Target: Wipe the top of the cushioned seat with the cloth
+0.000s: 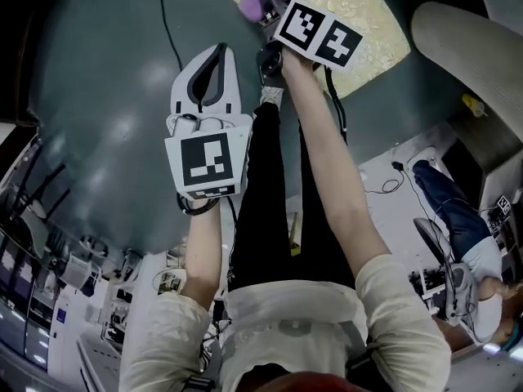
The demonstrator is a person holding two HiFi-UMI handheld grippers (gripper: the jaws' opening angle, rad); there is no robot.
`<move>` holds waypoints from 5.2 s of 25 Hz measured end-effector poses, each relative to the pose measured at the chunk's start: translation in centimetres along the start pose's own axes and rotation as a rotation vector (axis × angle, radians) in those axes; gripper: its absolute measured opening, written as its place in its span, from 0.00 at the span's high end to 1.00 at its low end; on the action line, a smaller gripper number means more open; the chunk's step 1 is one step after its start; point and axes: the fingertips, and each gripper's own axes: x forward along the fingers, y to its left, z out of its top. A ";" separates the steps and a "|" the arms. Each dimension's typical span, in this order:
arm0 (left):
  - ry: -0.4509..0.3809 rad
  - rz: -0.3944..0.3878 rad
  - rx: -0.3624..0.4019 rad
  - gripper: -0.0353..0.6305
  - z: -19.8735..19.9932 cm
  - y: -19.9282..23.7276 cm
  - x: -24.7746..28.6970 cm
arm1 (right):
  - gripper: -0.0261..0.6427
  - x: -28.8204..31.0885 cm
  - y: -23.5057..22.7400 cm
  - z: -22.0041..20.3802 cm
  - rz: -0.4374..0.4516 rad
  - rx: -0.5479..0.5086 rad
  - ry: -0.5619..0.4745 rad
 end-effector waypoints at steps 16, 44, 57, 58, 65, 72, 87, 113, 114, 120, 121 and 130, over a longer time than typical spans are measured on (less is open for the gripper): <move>0.002 -0.003 -0.012 0.96 0.0 2.5 0.3 | 0.83 3.8 -1.8 -0.2 -0.121 -0.005 0.021; -0.021 -0.156 0.120 0.96 5.4 -7.4 3.5 | 0.83 -18.9 -18.4 -8.3 -0.349 0.035 0.052; -0.018 -0.162 0.133 0.96 5.3 -9.2 3.3 | 0.83 -21.2 -20.9 -9.4 -0.382 0.081 0.057; -0.017 -0.165 0.132 0.96 5.1 -9.4 3.3 | 0.83 -21.3 -21.2 -9.5 -0.387 0.082 0.058; -0.013 -0.162 0.118 0.96 4.4 -10.1 2.7 | 0.83 -21.6 -21.8 -10.0 -0.389 0.107 0.066; -0.020 -0.145 0.112 0.96 4.3 -9.8 2.4 | 0.83 -21.9 -22.9 -10.6 -0.425 0.138 0.061; -0.074 -0.121 0.044 0.96 9.0 -10.7 -0.9 | 0.83 -25.0 -14.6 -0.5 -0.419 -0.128 -0.059; -0.565 -0.033 0.115 0.96 33.5 -18.0 -27.5 | 0.83 -53.3 19.6 16.6 -0.038 -0.828 -0.570; -0.559 -0.025 0.109 0.96 33.2 -18.0 -27.6 | 0.83 -53.3 19.5 16.3 -0.033 -0.831 -0.562; -0.534 0.015 0.090 0.96 31.8 -16.9 -28.4 | 0.83 -52.8 20.3 15.1 -0.001 -0.854 -0.536; -0.532 0.020 0.089 0.96 31.7 -16.7 -28.5 | 0.83 -52.8 20.5 15.0 0.005 -0.855 -0.535; -0.539 0.048 0.096 0.96 31.9 -16.6 -28.4 | 0.83 -52.5 20.2 15.0 0.023 -0.869 -0.524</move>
